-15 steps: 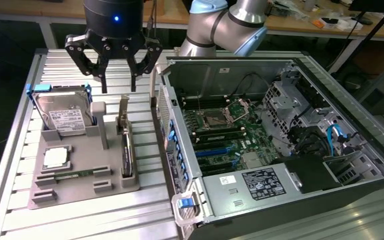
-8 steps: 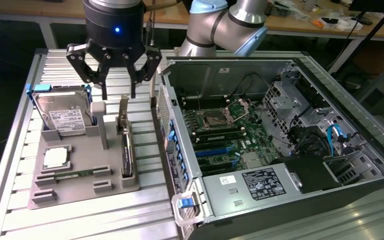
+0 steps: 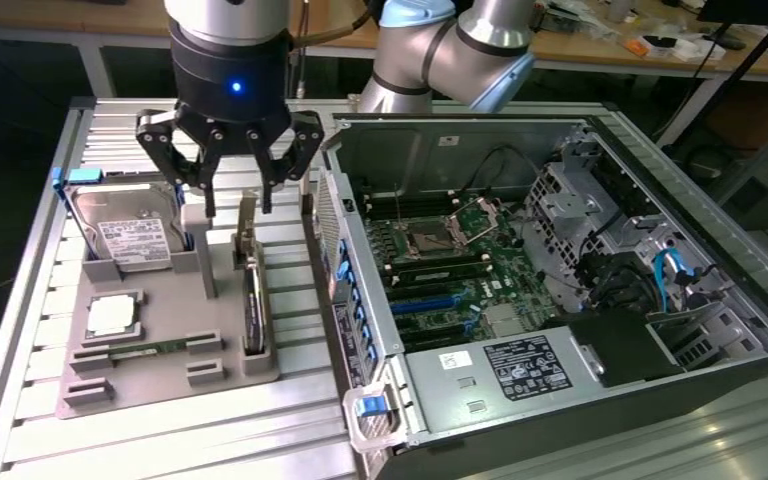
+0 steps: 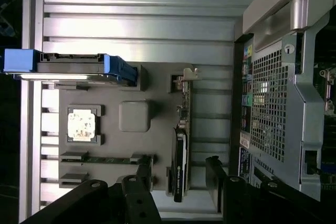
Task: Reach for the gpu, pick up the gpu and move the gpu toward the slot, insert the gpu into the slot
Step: 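Pick up the gpu and move the gpu toward the slot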
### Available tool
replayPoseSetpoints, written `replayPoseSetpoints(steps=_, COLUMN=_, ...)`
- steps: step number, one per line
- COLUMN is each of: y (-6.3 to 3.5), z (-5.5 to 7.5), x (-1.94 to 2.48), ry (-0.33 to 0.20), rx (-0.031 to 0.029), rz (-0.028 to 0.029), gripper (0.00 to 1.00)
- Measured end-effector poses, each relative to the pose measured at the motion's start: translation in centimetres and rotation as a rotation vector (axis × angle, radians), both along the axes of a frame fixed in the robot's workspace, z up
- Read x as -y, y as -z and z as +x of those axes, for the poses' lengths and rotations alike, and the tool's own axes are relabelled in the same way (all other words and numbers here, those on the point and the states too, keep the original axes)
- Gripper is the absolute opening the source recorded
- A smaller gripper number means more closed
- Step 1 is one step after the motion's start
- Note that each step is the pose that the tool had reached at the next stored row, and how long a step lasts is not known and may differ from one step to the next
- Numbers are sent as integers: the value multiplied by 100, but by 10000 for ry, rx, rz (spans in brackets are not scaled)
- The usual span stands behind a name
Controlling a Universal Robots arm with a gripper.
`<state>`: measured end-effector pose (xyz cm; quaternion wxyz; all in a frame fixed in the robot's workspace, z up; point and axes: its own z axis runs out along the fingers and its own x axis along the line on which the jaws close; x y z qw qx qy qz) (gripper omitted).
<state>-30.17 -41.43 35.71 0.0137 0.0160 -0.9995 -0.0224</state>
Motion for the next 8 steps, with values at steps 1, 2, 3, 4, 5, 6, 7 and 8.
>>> replayPoseSetpoints(steps=1, y=18, z=0, x=8, ry=0, rx=0, rz=0, gripper=54)
replayPoseSetpoints(steps=2, y=36, z=0, x=15, ry=-1, rx=0, rz=0, gripper=54)
replayPoseSetpoints(steps=3, y=55, z=0, x=24, ry=0, rx=0, rz=0, gripper=54)
replayPoseSetpoints(steps=4, y=77, z=0, x=34, ry=0, rx=1, rz=0, gripper=54)
replayPoseSetpoints(steps=5, y=95, z=0, x=41, ry=0, rx=1, rz=0, gripper=54)
replayPoseSetpoints(steps=6, y=113, z=0, x=48, ry=0, rx=0, rz=0, gripper=54)
replayPoseSetpoints(steps=7, y=131, z=0, x=54, ry=0, rx=0, rz=0, gripper=54)
replayPoseSetpoints(steps=8, y=150, z=0, x=59, ry=0, rx=0, rz=-1, gripper=54)
